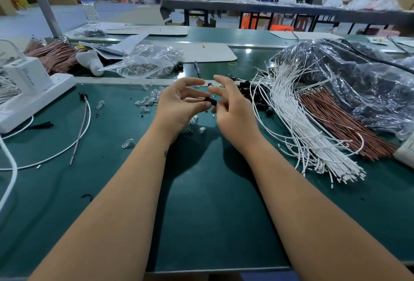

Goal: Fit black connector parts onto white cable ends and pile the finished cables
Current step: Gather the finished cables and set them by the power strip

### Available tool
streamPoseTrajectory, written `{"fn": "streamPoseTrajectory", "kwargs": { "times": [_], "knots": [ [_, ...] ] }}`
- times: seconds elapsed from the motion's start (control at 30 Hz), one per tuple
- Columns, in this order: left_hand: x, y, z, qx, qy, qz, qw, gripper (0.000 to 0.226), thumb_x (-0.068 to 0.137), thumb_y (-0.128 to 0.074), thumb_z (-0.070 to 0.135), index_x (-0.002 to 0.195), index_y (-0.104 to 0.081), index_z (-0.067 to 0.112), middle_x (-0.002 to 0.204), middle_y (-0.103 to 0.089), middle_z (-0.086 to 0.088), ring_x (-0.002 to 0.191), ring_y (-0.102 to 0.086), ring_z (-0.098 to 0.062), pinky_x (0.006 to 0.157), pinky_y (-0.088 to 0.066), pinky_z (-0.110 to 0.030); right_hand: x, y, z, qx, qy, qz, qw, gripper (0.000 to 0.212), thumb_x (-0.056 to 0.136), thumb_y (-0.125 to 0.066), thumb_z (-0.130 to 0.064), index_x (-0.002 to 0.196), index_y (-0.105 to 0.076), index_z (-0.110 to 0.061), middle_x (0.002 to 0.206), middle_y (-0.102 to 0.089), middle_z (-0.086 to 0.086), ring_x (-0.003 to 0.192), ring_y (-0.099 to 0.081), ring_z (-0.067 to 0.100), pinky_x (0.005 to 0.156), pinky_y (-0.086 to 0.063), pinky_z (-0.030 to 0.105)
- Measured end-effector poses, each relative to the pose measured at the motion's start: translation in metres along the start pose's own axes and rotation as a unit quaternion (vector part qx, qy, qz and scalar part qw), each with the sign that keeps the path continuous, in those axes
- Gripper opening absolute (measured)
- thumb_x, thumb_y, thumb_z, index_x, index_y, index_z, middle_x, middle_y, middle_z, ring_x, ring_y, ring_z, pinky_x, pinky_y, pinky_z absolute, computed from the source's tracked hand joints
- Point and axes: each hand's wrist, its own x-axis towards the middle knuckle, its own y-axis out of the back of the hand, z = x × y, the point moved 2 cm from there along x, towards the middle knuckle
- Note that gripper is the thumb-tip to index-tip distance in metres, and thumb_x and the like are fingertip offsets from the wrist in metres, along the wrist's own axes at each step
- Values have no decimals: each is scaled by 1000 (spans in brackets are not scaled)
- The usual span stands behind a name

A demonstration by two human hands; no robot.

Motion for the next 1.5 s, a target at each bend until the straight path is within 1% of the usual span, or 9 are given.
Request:
{"fn": "streamPoseTrajectory", "kwargs": {
  "times": [0.13, 0.4, 0.63, 0.8, 1.0, 1.13, 1.27, 1.37, 1.5],
  "knots": [
    [0, 0, 0, -15, 7, -6, 1000, 41, 77, -73, -7, 113, -63, 10, 92, -74, -9, 83, -71, -16, 76, -54, -22, 3, 1, 1, -51, -3, 6, 999, 33, 88, -56, 1, 119, -63, -8, 112, -66, 4, 81, -54, 6, 76, -39, 4],
    [0, 1, 2, -49, -6, 24, 998, 24, 83, -69, -4, 100, -68, 13, 79, -75, 0, 75, -70, -11, 70, -54, -19, 4, 3, 0, -72, -10, 9, 997, 16, 89, -63, -7, 102, -69, -10, 99, -68, 2, 90, -60, 15, 80, -44, 18],
    [9, 36, -3, 18, -41, 339, 940, 28, 82, -69, 1, 70, -66, 26, 72, -69, 2, 68, -64, -12, 70, -55, -26, 8, 7, 3, -118, -38, 55, 991, 16, 92, -59, -7, 106, -67, -8, 103, -68, 4, 96, -60, 21, 89, -46, 32],
    [8, 57, -6, 79, 7, 452, 888, 27, 86, -57, 6, 75, -67, 29, 79, -68, 4, 70, -61, -11, 65, -50, -25, 7, 9, 7, -111, -70, 74, 989, 17, 95, -56, -11, 108, -66, -13, 102, -69, 0, 92, -59, 16, 75, -41, 25],
    [2, 55, -6, 326, 95, 355, 871, 39, 86, -43, 7, 102, -72, 26, 114, -65, -8, 124, -37, -30, 91, -31, -26, 6, 9, 5, -109, -66, 71, 989, 16, 95, -56, -12, 108, -65, -12, 98, -69, 0, 87, -59, 14, 70, -38, 21],
    [-2, 30, 12, 376, -132, 249, 883, 33, 86, -51, 4, 109, -72, 16, 124, -63, -3, 123, -43, -24, 101, -23, -17, 6, 8, 2, -110, -45, 56, 991, 16, 93, -59, -11, 107, -67, -11, 100, -69, 2, 91, -61, 18, 79, -45, 26],
    [-4, 4, 17, 402, -254, 89, 875, 20, 87, -65, 19, 105, -73, 16, 95, -72, 2, 102, -57, -23, 94, -42, -38, 4, 7, -4, -95, -8, 42, 995, 16, 91, -62, -9, 106, -67, -7, 101, -68, 6, 91, -62, 21, 85, -49, 35],
    [-3, 4, 15, 413, -260, 88, 868, 15, 88, -67, 23, 95, -76, 13, 82, -73, -2, 90, -58, -28, 85, -45, -43, 4, 6, -5, -93, 1, 46, 995, 16, 92, -60, -7, 106, -67, -6, 101, -68, 6, 91, -62, 21, 84, -50, 35],
    [-1, 18, 22, 466, -261, 220, 817, 19, 92, -59, 22, 92, -73, 10, 88, -72, -6, 93, -57, -31, 83, -36, -37, 4, 11, -4, -93, -17, 117, 989, 15, 95, -56, -11, 107, -65, -11, 96, -70, 1, 85, -62, 18, 75, -47, 29]
  ]
}}
